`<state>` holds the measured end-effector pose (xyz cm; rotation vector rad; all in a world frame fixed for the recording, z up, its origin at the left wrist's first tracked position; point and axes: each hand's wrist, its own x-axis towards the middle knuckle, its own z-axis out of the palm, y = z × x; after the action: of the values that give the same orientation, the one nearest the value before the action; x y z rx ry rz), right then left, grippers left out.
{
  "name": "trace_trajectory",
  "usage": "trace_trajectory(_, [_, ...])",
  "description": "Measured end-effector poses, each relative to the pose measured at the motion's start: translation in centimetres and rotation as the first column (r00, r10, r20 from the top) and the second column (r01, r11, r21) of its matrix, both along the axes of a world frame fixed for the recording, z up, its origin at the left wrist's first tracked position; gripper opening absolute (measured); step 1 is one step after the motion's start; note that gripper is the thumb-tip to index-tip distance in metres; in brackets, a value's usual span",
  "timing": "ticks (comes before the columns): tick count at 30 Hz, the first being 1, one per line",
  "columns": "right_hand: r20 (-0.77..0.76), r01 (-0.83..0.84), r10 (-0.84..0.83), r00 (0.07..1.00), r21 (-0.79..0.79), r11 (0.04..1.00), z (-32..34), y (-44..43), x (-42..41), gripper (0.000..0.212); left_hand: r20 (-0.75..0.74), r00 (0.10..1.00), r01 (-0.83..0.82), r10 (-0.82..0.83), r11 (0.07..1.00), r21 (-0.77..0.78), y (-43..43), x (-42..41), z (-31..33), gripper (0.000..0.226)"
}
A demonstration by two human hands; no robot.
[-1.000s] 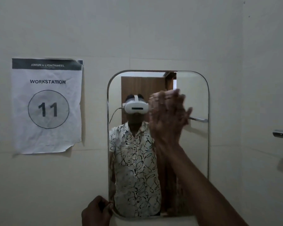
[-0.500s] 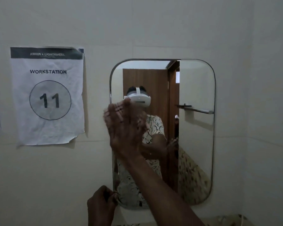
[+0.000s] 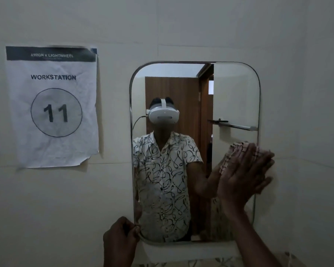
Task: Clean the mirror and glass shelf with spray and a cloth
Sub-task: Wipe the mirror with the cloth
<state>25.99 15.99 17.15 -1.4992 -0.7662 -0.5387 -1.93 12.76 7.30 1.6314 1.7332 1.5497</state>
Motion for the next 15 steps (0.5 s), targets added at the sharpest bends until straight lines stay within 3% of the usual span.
trace_trajectory(2, [0.01,-0.021,0.021,1.0,0.019,1.0,-0.6,0.4,-3.6,0.06,-0.005,1.0,0.004,-0.004,1.0,-0.012,0.1,0.0,0.1,0.025])
trace_trajectory(4, [0.221,-0.045,0.037,0.975,0.031,0.999,-0.7,1.0,-8.4,0.063,-0.006,1.0,0.01,-0.01,1.0,-0.014,0.1,-0.1,0.1,0.023])
trace_trajectory(6, [0.461,-0.109,0.082,0.884,0.032,0.994,-0.7,1.5,-13.6,0.061,-0.022,1.0,0.013,-0.013,1.0,-0.005,0.0,-0.1,0.0,0.023])
trace_trajectory(9, [0.683,-0.241,0.211,0.7,-0.052,0.969,-2.0,1.7,-18.5,0.055,-0.029,0.999,0.014,-0.014,1.0,0.014,-0.1,-0.1,0.0,0.024])
trace_trajectory(13, [0.874,-0.209,0.224,0.43,-0.145,0.967,-6.1,1.8,-15.9,0.057,-0.042,0.999,0.02,-0.019,1.0,0.023,-0.2,-0.2,-0.1,0.024])
trace_trajectory(14, [0.875,-0.185,0.223,0.43,-0.157,0.97,-6.6,1.7,-14.0,0.057,-0.035,0.999,0.022,-0.021,0.999,0.027,-0.1,-0.3,-0.1,0.024])
trace_trajectory(15, [0.845,-0.154,0.217,0.489,-0.161,0.975,-6.7,1.5,-11.9,0.058,-0.022,1.0,0.021,-0.02,0.999,0.026,-0.2,-0.3,-0.1,0.025])
